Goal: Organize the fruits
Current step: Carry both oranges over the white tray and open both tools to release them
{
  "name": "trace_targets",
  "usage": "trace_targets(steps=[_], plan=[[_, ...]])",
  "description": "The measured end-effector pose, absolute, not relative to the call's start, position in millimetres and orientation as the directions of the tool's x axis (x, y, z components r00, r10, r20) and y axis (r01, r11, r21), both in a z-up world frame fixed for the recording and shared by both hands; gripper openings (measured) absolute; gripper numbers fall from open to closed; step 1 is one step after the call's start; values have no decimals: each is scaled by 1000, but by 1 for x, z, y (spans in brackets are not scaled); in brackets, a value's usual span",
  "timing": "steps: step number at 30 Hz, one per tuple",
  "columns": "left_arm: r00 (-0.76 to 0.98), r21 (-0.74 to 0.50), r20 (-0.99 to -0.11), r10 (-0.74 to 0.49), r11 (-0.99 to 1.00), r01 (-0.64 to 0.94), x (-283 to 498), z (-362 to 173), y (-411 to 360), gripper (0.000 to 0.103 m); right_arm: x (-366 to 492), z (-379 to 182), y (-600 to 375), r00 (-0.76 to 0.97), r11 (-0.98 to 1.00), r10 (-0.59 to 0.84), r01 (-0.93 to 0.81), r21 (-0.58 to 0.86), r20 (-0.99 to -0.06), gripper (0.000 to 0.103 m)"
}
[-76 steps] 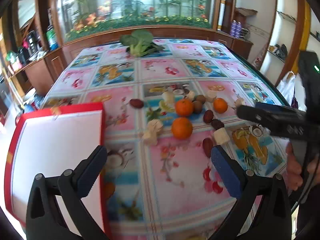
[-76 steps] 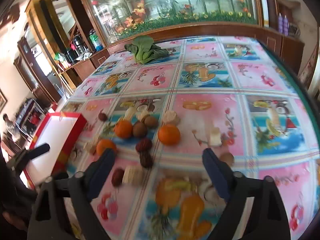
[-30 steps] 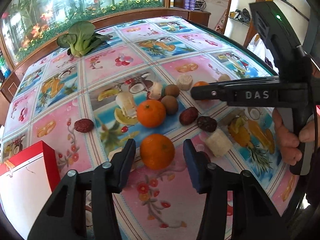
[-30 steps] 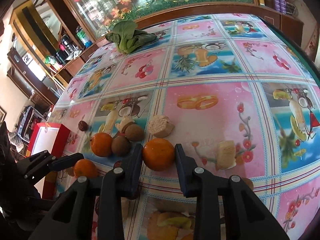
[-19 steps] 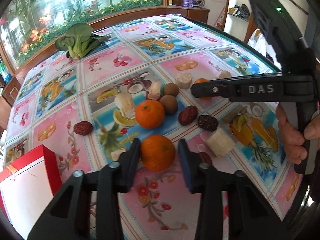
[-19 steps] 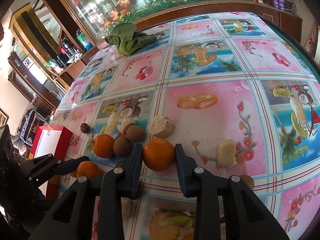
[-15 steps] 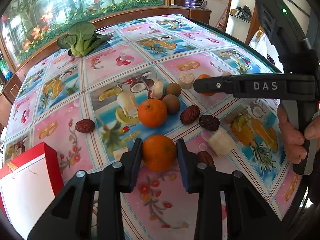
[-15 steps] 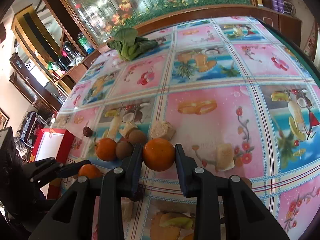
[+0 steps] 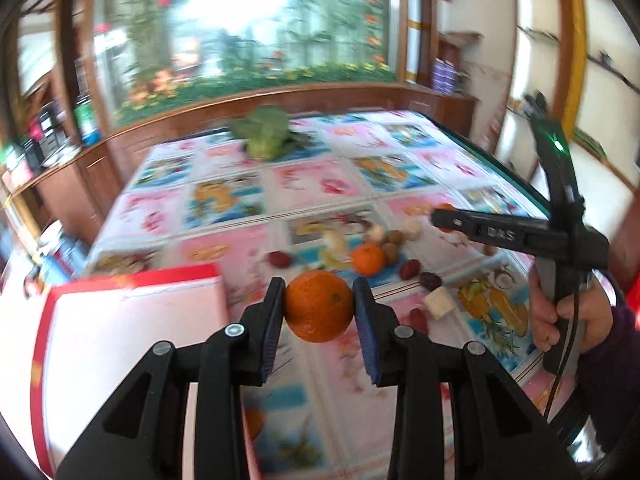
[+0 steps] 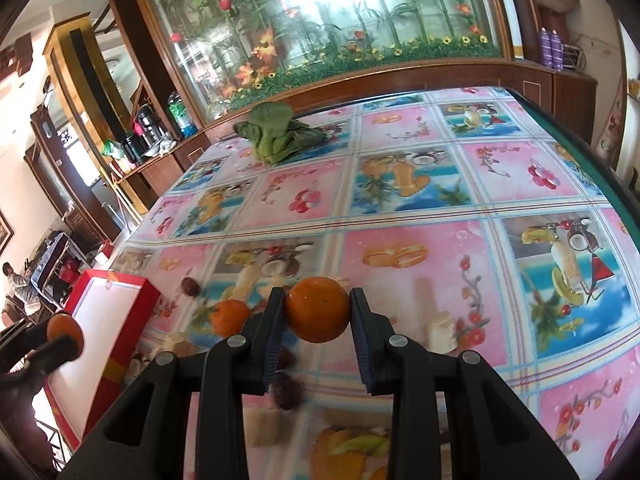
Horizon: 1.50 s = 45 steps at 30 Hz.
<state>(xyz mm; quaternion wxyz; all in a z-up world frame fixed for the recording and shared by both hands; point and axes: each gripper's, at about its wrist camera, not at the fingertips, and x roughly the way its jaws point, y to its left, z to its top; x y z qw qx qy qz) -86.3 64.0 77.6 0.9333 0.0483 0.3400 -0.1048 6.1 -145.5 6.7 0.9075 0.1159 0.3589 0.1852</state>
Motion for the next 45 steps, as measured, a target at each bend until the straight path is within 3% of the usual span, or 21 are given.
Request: trace_targets(steps=[10, 18, 36, 45], plan=[[758, 99, -634, 149, 989, -112, -124, 73, 149, 36, -43, 24, -28, 526, 783, 616, -487, 386, -586, 31], [721, 116, -640, 266, 961, -251, -138, 54, 195, 36, -73, 27, 47, 435, 715, 666, -603, 353, -606, 31], [629, 141, -708, 319, 938, -317, -138, 13, 232, 37, -90, -16, 101, 336, 707, 609, -641, 299, -719, 31], [615, 189, -701, 360, 926, -327, -138, 11, 229, 38, -93, -15, 105, 342, 705, 594, -657, 267, -728, 32]])
